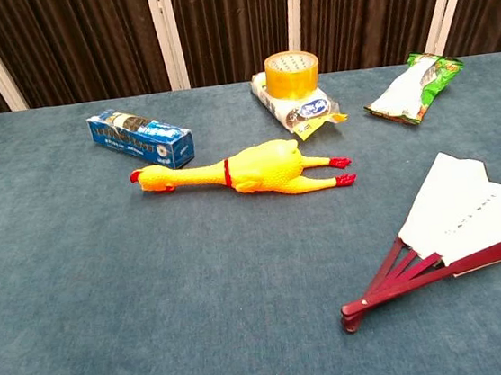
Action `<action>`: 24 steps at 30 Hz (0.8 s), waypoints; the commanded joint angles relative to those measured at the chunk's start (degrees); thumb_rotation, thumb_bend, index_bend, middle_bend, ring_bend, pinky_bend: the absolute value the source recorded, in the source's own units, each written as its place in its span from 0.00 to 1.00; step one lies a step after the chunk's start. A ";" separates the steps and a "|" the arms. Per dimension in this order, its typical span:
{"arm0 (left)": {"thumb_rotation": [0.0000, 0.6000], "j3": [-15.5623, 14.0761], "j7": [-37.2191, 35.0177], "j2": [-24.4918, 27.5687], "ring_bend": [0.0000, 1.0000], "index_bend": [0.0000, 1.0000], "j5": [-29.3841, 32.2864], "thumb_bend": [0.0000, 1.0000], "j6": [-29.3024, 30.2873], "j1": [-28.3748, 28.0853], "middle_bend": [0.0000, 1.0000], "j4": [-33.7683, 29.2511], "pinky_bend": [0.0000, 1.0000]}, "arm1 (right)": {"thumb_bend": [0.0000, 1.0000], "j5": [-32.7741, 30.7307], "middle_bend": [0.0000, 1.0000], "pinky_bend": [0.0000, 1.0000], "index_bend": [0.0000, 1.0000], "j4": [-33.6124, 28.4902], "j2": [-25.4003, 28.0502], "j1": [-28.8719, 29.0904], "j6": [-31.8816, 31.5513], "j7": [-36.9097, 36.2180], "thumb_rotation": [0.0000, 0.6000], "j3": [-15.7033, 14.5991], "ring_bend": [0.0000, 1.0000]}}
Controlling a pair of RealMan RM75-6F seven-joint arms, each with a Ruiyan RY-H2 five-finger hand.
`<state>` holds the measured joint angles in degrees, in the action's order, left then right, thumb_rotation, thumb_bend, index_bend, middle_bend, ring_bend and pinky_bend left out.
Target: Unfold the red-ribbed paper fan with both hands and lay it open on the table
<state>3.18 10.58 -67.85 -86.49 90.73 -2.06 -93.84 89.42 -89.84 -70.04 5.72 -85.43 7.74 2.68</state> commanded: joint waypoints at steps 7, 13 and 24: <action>1.00 -0.41 -0.54 0.62 0.00 0.03 -1.21 0.43 1.21 0.56 0.00 -0.66 0.00 | 0.18 0.38 0.06 0.14 0.07 -0.02 -0.06 0.29 0.13 0.16 1.00 0.00 0.22; 1.00 -0.78 -0.83 0.58 0.00 0.03 -2.08 0.43 1.67 0.80 0.00 -0.72 0.00 | 0.18 0.62 0.06 0.14 0.07 -0.55 -0.17 0.52 0.89 -0.39 1.00 -0.46 0.21; 1.00 -1.14 -0.46 0.66 0.00 0.03 -1.77 0.43 0.51 0.63 0.00 -0.97 0.00 | 0.18 2.44 0.06 0.14 0.23 -0.44 -3.65 1.33 2.80 0.65 1.00 -2.14 0.21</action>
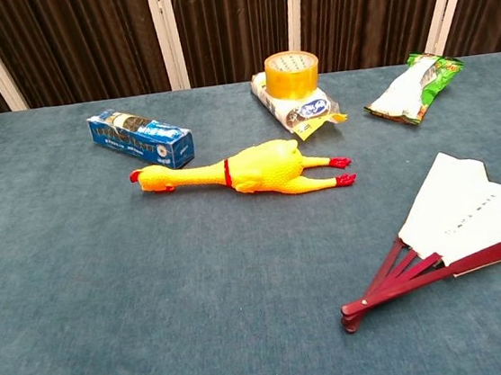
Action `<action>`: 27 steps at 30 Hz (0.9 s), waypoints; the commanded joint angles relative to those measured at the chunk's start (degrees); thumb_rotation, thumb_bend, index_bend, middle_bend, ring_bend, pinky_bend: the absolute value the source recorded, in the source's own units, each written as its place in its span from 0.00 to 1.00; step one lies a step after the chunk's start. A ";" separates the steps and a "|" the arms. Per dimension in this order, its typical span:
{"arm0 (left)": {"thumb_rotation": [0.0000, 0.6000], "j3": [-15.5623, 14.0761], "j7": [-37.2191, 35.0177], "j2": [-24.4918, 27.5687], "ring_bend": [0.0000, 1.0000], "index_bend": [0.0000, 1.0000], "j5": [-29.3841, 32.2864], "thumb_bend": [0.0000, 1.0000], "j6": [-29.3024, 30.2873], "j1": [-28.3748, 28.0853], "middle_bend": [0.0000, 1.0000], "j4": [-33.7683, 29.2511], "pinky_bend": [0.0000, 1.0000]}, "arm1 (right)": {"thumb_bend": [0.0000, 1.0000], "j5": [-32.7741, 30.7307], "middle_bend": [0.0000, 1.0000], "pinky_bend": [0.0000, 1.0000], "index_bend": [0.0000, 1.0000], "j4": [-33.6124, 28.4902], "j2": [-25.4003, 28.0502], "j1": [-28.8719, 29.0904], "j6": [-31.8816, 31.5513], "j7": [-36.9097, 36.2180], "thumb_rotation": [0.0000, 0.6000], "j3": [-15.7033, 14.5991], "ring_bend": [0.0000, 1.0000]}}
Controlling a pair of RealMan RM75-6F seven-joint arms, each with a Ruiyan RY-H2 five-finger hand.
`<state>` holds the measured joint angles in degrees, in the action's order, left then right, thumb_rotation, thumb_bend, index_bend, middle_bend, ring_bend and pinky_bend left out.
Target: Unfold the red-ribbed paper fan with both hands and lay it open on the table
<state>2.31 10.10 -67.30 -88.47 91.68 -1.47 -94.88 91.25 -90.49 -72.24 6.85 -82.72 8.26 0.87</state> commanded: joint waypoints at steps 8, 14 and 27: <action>1.00 0.63 0.14 0.38 0.00 0.02 3.24 0.43 -1.97 -0.18 0.00 0.07 0.00 | 0.18 2.00 0.06 0.14 0.26 1.14 -6.40 1.68 3.88 3.96 1.00 -2.17 0.21; 1.00 0.93 -0.15 0.90 0.00 0.02 3.85 0.43 -1.46 0.18 0.00 -0.41 0.00 | 0.18 2.83 0.06 0.14 0.29 1.81 -9.02 1.65 4.28 5.99 1.00 -3.15 0.21; 1.00 0.41 0.14 0.94 0.00 0.03 2.83 0.43 -1.27 0.35 0.00 -1.05 0.00 | 0.18 2.74 0.06 0.16 0.39 4.08 -12.44 1.83 5.05 7.31 1.00 -3.47 0.21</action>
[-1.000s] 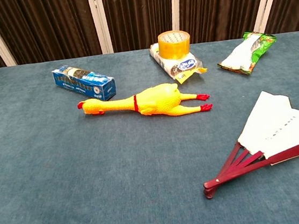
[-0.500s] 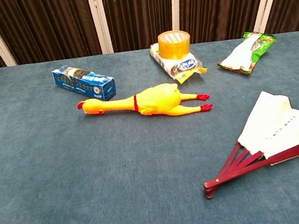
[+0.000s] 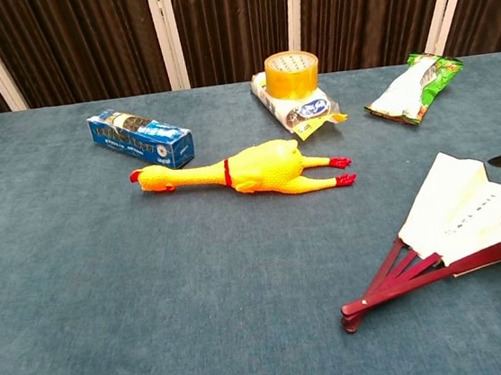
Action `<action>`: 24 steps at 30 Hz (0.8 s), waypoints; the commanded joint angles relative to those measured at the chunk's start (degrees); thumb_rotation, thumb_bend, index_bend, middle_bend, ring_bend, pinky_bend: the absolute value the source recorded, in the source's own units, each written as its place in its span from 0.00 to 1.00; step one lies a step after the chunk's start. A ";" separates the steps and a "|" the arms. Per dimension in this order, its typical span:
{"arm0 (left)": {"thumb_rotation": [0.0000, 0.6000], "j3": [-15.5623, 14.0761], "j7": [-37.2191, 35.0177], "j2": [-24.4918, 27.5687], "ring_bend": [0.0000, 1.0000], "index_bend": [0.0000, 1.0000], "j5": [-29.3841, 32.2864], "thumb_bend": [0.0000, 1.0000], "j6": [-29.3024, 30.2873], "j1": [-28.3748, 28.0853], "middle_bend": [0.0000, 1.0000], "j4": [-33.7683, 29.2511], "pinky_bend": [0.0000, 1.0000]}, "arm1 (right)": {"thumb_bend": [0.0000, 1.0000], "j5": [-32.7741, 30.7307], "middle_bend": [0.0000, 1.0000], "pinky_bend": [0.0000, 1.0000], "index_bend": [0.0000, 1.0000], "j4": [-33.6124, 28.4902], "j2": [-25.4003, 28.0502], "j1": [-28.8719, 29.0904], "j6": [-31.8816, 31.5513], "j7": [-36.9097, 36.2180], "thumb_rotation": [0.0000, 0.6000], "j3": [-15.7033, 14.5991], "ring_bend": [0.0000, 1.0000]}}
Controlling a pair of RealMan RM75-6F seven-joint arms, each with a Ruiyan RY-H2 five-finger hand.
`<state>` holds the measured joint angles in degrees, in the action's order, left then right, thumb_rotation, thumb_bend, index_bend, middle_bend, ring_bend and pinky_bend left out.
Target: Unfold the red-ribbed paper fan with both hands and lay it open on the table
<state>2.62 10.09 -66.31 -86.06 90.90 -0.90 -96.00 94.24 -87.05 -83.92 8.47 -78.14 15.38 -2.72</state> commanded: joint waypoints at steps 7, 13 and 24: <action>1.00 0.40 -0.23 0.15 0.00 0.03 0.69 0.43 -0.21 -0.13 0.00 -0.05 0.00 | 0.18 -1.42 0.06 0.16 0.39 4.06 -4.35 0.81 1.74 1.14 1.00 0.82 0.21; 1.00 0.45 -0.50 0.24 0.00 0.03 0.71 0.43 -0.13 -0.06 0.00 0.04 0.00 | 0.18 -2.27 0.06 0.16 0.39 8.12 -6.95 1.47 2.26 0.13 1.00 1.68 0.22; 1.00 0.51 0.25 -0.07 0.00 0.03 0.99 0.43 -0.55 -0.24 0.00 0.09 0.00 | 0.18 -4.05 0.06 0.16 0.39 11.04 -8.27 2.64 3.46 -0.86 1.00 2.83 0.22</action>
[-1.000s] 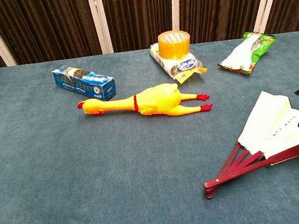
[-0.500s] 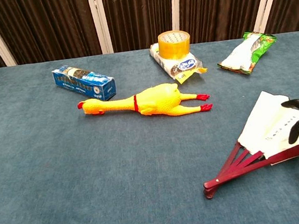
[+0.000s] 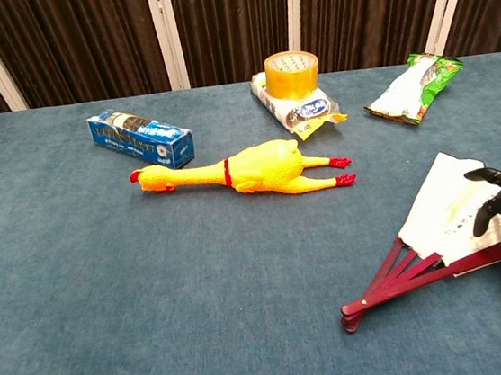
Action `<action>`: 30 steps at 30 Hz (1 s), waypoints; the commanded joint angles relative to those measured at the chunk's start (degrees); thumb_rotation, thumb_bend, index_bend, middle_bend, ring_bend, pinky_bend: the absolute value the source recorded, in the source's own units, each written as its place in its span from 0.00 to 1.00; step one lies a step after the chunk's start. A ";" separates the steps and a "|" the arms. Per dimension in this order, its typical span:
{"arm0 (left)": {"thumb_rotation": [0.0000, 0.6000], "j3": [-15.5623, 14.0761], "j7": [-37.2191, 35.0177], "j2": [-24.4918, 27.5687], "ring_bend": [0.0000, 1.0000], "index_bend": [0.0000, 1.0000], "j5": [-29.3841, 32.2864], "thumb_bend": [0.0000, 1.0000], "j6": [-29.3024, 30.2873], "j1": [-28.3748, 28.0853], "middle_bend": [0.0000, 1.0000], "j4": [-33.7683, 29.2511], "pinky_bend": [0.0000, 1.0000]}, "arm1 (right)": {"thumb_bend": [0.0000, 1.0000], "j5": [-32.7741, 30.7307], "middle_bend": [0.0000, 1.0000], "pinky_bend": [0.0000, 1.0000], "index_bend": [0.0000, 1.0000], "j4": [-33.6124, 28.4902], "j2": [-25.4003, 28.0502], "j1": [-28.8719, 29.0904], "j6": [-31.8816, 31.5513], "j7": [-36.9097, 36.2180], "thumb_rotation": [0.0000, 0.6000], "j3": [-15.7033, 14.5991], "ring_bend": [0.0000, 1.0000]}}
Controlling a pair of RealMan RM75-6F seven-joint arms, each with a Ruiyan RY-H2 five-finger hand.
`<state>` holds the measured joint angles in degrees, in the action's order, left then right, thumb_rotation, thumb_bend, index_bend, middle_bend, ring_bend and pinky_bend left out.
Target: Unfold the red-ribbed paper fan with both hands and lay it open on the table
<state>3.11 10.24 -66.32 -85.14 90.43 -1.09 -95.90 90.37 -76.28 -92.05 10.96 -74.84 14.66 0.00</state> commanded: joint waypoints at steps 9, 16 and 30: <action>1.00 0.04 1.20 -0.44 0.00 0.03 0.54 0.43 -0.58 -0.21 0.00 -0.10 0.00 | 0.18 -0.90 0.06 0.16 0.39 1.75 -0.99 1.19 1.39 -0.58 1.00 0.42 0.22; 1.00 0.11 1.66 -0.61 0.00 0.03 0.81 0.43 -0.80 -0.31 0.00 -0.10 0.00 | 0.18 -1.24 0.06 0.17 0.45 2.74 -1.87 1.94 2.04 -0.45 1.00 0.71 0.22; 1.00 0.12 2.17 -0.81 0.00 0.03 0.91 0.43 -1.02 -0.47 0.00 -0.17 0.00 | 0.23 -1.81 0.07 0.18 0.51 3.90 -3.15 3.88 2.96 -0.25 1.00 1.87 0.23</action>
<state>3.23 12.43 -67.15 -84.23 89.40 -1.57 -96.06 88.61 -72.40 -95.15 14.77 -71.90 14.38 1.81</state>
